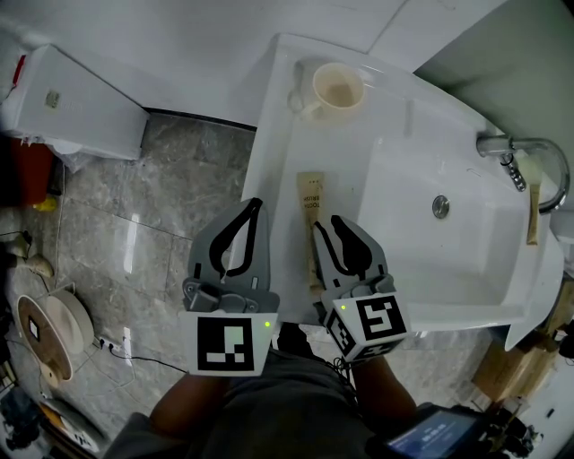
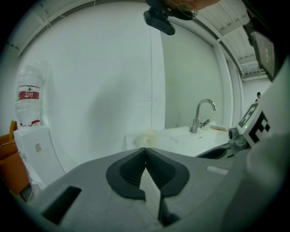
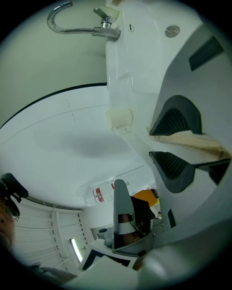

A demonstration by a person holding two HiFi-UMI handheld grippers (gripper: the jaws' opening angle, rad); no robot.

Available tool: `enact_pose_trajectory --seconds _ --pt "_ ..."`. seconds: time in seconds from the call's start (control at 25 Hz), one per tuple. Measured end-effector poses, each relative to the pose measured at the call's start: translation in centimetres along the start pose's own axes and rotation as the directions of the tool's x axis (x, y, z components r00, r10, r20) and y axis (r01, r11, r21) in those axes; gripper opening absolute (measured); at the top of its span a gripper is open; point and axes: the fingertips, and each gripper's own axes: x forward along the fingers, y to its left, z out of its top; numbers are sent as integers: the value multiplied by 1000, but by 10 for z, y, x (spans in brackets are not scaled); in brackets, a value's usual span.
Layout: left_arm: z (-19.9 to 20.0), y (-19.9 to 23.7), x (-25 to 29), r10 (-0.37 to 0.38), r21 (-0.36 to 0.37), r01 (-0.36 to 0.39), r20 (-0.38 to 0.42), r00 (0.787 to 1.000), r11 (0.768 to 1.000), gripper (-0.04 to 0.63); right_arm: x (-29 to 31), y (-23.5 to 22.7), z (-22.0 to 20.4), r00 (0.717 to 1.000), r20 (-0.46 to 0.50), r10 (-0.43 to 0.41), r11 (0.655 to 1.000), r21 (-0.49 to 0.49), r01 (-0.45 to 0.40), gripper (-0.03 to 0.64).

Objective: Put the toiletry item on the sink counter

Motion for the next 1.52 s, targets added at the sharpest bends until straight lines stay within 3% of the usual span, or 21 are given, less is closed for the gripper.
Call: enact_pose_trajectory --seconds 0.32,0.48,0.64,0.92,1.32,1.52 --pt "31 -16 -28 0 37 -3 68 998 999 12 -36 13 27 996 89 11 999 -40 -7 93" --pt "52 -33 -53 4 33 -7 116 993 999 12 -70 24 47 989 146 18 999 -53 -10 57" --pt "74 -49 -78 -1 66 -11 174 985 998 12 -101 37 76 966 257 35 993 -114 -6 38" --pt "109 -75 -135 17 113 -49 276 961 992 12 -164 56 100 928 371 33 987 -160 28 24" --pt "129 -111 -194 14 146 -68 347 938 987 12 -230 82 112 887 457 65 969 -240 52 15" --pt "132 -119 -200 8 165 -71 356 934 984 12 -240 83 109 883 463 73 969 -243 47 14"
